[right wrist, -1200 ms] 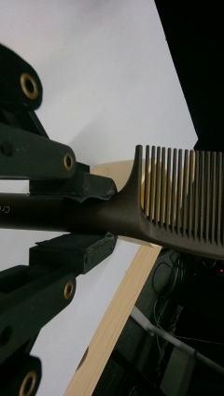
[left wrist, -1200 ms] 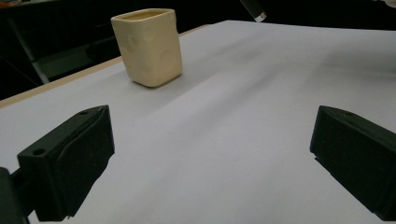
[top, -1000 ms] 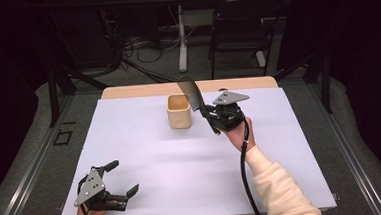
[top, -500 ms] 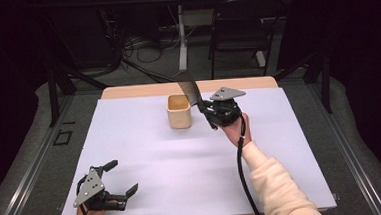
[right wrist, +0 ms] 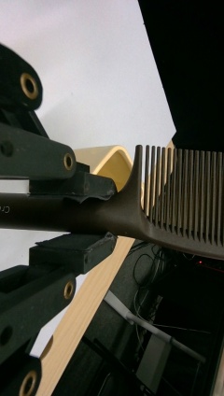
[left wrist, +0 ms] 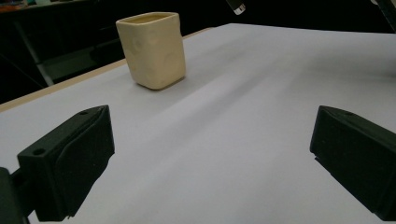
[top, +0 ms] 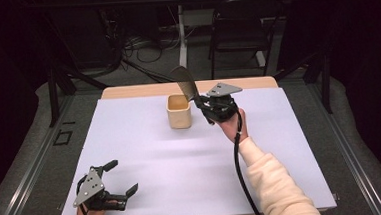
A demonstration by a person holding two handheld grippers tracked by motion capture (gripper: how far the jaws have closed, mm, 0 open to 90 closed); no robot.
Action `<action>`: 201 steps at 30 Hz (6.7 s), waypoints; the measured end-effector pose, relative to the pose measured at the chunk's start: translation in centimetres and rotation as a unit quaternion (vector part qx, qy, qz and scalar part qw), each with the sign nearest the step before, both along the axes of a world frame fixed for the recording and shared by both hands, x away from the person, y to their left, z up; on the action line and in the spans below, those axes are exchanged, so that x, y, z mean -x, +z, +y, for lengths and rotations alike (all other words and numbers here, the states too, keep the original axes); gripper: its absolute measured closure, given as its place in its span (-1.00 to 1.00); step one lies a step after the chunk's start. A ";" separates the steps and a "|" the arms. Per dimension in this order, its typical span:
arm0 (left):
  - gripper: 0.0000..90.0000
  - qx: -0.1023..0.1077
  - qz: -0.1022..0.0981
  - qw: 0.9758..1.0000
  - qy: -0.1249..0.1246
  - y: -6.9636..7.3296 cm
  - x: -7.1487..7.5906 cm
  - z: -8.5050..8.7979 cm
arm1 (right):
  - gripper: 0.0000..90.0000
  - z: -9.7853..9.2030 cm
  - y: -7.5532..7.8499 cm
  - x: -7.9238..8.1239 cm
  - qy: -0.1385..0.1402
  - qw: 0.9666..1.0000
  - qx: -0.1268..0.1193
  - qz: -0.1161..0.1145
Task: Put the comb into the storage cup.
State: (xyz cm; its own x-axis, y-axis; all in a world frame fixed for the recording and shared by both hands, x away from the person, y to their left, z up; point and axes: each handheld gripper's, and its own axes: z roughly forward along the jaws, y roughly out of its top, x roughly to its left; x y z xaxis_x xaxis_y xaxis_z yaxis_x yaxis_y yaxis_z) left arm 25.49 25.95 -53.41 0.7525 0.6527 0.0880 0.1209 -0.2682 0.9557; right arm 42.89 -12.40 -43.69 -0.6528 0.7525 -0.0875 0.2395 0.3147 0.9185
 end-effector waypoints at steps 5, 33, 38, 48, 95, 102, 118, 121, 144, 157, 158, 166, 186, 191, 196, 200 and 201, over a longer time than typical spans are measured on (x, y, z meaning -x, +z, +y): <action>-1.00 0.000 -0.001 1.000 -0.001 0.0 0.0 0.0 | 0.60 0.1 0.1 -0.3 -0.002 1.000 -0.002 -0.004; -1.00 0.000 -0.002 1.000 0.000 0.0 0.0 0.0 | 0.61 0.5 0.5 -1.5 -0.005 1.000 0.000 -0.018; -1.00 0.000 -0.002 1.000 0.000 0.0 0.0 -0.1 | 0.61 0.6 0.9 -1.5 -0.003 1.000 0.002 -0.025; -1.00 0.002 -0.002 1.000 0.000 0.0 0.0 0.0 | 0.61 1.1 1.3 -1.9 0.001 0.999 0.008 -0.032; -1.00 0.002 -0.003 1.000 -0.001 0.0 0.0 0.0 | 0.61 2.8 1.8 -3.5 0.005 0.999 0.000 -0.047; -1.00 0.004 -0.004 1.000 -0.002 0.0 0.0 0.0 | 0.61 3.3 2.0 -3.7 0.008 0.999 -0.004 -0.051; -1.00 0.004 -0.005 1.000 -0.002 0.1 0.1 0.0 | 0.61 3.9 2.1 -4.0 0.011 0.998 -0.008 -0.060; -1.00 0.005 -0.004 1.000 -0.002 0.1 0.0 0.0 | 0.61 4.0 2.2 -4.1 0.012 0.998 -0.009 -0.062; -1.00 0.006 -0.004 1.000 -0.002 0.1 0.0 0.1 | 0.61 4.9 2.0 -4.6 0.015 0.996 -0.023 -0.084; -1.00 0.006 -0.005 1.000 -0.002 0.1 0.0 0.1 | 0.61 5.8 1.7 -4.9 0.022 0.995 -0.027 -0.097; -1.00 0.006 -0.005 1.000 -0.002 0.1 0.0 0.1 | 0.61 5.8 1.7 -5.0 0.022 0.995 -0.027 -0.098; -1.00 0.007 -0.005 1.000 -0.001 0.1 0.1 0.1 | 0.61 6.2 1.4 -5.3 0.028 0.994 -0.032 -0.105; -1.00 0.007 -0.006 1.000 -0.002 0.1 0.1 0.1 | 0.60 7.0 0.4 -6.1 0.034 0.993 -0.040 -0.109; -1.00 0.007 -0.007 1.000 -0.003 0.1 0.1 0.1 | 0.60 7.2 0.2 -6.2 0.033 0.993 -0.039 -0.106; -1.00 0.006 -0.007 1.000 -0.003 0.1 0.1 0.1 | 0.60 7.3 -0.1 -6.4 0.033 0.993 -0.035 -0.103; -1.00 0.007 -0.007 1.000 -0.002 0.1 0.1 0.1 | 0.60 7.5 -0.3 -6.5 0.035 0.994 -0.032 -0.099; -1.00 0.007 -0.007 1.000 -0.002 0.1 0.1 0.1 | 0.60 7.6 -0.4 -6.6 0.035 0.994 -0.030 -0.098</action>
State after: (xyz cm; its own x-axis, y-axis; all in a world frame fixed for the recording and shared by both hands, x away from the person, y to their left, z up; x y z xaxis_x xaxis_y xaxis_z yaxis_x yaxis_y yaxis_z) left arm 25.38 26.05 -53.32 0.7541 0.6507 0.0889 0.1067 -0.2549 0.9611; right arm 49.46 -4.81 -44.08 -0.6788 0.7133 -0.1745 0.0337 0.2677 0.9629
